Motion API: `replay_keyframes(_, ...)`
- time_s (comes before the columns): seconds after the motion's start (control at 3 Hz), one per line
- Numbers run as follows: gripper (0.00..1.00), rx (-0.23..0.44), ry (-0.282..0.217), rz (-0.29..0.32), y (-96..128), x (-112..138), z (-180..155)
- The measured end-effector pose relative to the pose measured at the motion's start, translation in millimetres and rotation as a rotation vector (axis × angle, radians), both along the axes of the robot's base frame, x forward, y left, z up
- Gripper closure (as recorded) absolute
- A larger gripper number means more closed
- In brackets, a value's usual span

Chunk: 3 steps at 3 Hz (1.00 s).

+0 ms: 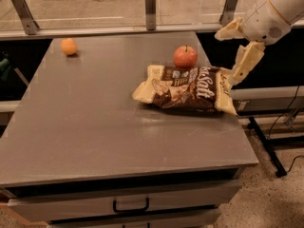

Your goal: Move brown chip bag near apple

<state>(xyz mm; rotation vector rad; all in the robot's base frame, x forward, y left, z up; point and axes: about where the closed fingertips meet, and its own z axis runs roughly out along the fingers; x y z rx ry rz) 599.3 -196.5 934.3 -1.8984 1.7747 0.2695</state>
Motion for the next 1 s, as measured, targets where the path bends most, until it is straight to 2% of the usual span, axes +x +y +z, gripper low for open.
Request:
replay_keyframes(0.33,0.00,0.085,-0.071,-0.020,5,-25,31)
replay_keyframes(0.67,0.00,0.216,-0.251,0.001,27,-83,94)
replay_keyframes(1.0,0.00,0.258,-0.310,-0.035,29,-106,110)
